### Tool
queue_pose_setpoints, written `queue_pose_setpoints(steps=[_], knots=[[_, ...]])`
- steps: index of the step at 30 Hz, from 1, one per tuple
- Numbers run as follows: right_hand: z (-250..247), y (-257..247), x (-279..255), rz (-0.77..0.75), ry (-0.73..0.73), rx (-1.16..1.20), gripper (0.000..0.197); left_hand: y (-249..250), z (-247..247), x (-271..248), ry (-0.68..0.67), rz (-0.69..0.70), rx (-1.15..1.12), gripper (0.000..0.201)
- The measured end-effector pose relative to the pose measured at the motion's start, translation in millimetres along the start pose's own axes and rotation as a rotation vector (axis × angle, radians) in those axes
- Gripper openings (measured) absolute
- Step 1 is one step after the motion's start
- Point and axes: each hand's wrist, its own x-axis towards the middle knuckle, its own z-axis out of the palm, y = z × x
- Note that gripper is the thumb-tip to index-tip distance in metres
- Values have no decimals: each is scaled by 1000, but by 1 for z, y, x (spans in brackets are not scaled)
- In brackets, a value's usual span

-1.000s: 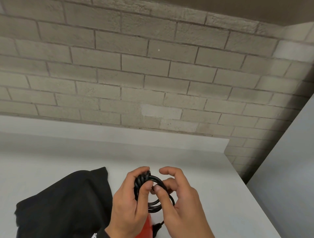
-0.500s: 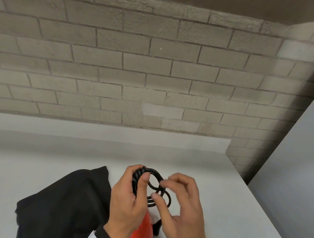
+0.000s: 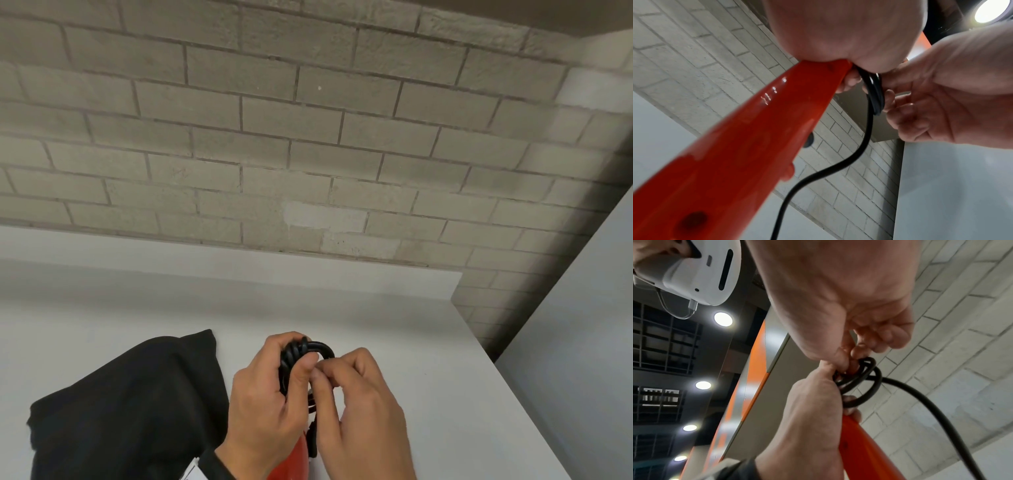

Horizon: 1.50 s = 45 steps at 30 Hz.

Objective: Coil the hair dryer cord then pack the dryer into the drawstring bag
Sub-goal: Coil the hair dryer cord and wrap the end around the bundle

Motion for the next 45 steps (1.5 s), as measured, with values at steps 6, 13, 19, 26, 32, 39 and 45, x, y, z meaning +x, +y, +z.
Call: queue_pose_setpoints(steps=[6,13,19,26,32,39,45], knots=[[-3,-1,1,35,-129,-39,24,-4,-2,0,-6,15,25,36],[-31,4,20,474,-457,845,25,-7,-8,1,-10,41,21,35],[-41,16,20,631,-542,1332,30,-7,-7,1,-39,61,29,35],[-12,26,-5,20,-14,514,8,-9,-5,4,-7,24,46,35],[-1,25,-14,1,218,412,10,-8,-2,3,-9,39,26,35],[-21,28,0,622,-302,1370,35,-8,-3,4,-7,58,29,35],[-19,35,0,631,-282,1514,55,-12,-3,9,17,-4,43,37]])
